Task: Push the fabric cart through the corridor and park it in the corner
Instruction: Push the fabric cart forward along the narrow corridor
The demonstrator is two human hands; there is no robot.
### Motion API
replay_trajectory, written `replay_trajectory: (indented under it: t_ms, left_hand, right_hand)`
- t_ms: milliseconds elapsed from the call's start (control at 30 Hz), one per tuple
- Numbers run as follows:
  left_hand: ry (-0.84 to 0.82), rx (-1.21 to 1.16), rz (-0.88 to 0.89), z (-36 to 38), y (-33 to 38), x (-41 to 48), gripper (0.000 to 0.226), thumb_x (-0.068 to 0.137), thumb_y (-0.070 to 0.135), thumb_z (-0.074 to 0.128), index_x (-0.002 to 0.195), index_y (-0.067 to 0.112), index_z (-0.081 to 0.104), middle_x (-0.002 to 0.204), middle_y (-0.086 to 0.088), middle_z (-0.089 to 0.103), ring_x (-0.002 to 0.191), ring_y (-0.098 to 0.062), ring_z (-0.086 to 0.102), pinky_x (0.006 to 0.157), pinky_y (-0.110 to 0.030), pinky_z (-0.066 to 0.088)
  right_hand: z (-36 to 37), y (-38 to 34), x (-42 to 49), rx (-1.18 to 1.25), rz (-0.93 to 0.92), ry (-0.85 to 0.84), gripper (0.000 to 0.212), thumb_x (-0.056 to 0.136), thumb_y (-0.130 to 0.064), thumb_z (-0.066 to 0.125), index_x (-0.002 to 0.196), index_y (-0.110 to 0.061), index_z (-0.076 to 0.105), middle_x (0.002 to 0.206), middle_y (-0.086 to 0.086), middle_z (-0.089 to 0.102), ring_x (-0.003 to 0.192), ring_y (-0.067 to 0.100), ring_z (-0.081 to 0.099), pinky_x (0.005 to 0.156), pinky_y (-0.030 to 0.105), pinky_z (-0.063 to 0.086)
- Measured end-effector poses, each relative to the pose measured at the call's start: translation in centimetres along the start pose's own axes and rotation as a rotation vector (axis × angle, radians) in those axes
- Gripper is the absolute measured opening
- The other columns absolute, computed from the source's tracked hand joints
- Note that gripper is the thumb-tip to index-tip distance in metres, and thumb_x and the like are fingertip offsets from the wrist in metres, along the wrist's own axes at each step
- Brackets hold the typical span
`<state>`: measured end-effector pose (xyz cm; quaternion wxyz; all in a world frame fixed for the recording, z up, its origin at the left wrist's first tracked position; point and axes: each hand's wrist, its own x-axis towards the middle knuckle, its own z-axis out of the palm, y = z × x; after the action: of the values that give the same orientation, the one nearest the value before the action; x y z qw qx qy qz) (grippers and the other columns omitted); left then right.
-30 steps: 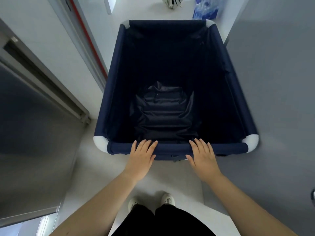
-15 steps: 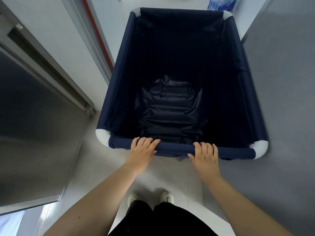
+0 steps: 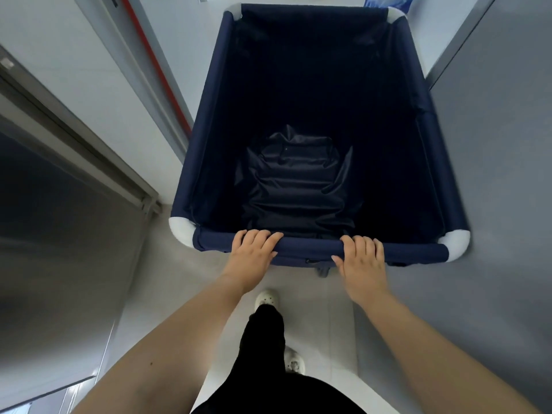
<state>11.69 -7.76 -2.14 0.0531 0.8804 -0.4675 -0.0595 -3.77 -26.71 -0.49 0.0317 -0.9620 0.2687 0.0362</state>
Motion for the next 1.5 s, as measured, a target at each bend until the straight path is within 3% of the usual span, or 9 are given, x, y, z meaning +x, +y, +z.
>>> replay_trajectory:
  t_ms: [133,300,533,1000,1233,1500]
  left_hand:
    - [-0.020,-0.005,0.004,-0.6,-1.8,3.9,0.040,0.095,0.029,0.043,0.134,0.019,0.041,0.119,-0.004,0.055,0.109,-0.028,0.049,0.103,-0.046,0.029]
    - [-0.052,0.008,0.018,-1.4,-4.4,8.9,0.042,0.095,0.029,0.041,0.135,0.020,0.037,0.121,-0.004,0.053,0.111,-0.027,0.046,0.105,-0.046,0.027]
    - [-0.060,0.017,0.034,-1.7,-7.6,15.4,0.042,0.096,0.029,0.039,0.136,0.021,0.033,0.122,-0.002,0.050,0.112,-0.026,0.043,0.106,-0.044,0.023]
    - [-0.080,0.022,-0.005,-3.4,-12.1,29.7,0.041,0.096,0.029,0.039,0.136,0.022,0.033,0.123,-0.002,0.049,0.113,-0.025,0.042,0.108,-0.045,0.020]
    - [-0.057,0.037,-0.024,-4.5,-13.4,37.4,0.041,0.092,0.025,0.051,0.132,0.021,0.042,0.117,-0.002,0.056,0.108,-0.027,0.049,0.105,-0.048,0.028]
    - [-0.105,0.016,-0.022,-5.3,-15.3,44.7,0.040,0.096,0.028,0.040,0.136,0.023,0.037,0.126,-0.002,0.050,0.115,-0.026,0.043,0.107,-0.044,0.020]
  right_hand:
    - [-0.7,-0.3,4.3,0.020,0.017,-0.025,0.044,0.089,-0.031,0.058,0.120,0.000,0.052,0.108,0.021,0.059,0.105,0.039,0.054,0.105,0.053,0.033]
    - [-1.4,-0.6,9.5,0.008,0.029,-0.015,0.043,0.085,-0.030,0.064,0.115,0.000,0.056,0.103,0.020,0.062,0.099,0.038,0.058,0.100,0.053,0.040]
    - [-1.6,-0.7,16.5,0.011,0.052,-0.049,0.046,0.090,-0.034,0.055,0.123,-0.003,0.048,0.112,0.017,0.057,0.108,0.035,0.051,0.107,0.050,0.030]
    - [-2.0,1.5,31.4,-0.023,0.011,0.030,0.044,0.087,-0.037,0.057,0.115,-0.004,0.049,0.099,0.015,0.058,0.093,0.035,0.054,0.096,0.051,0.041]
    - [-3.1,3.1,39.3,-0.014,0.014,0.016,0.045,0.083,-0.038,0.063,0.112,-0.006,0.053,0.095,0.013,0.060,0.091,0.033,0.057,0.094,0.050,0.044]
    - [-4.6,4.8,46.8,0.018,-0.007,-0.008,0.044,0.087,-0.042,0.056,0.112,-0.007,0.054,0.099,0.011,0.061,0.093,0.032,0.056,0.096,0.046,0.041]
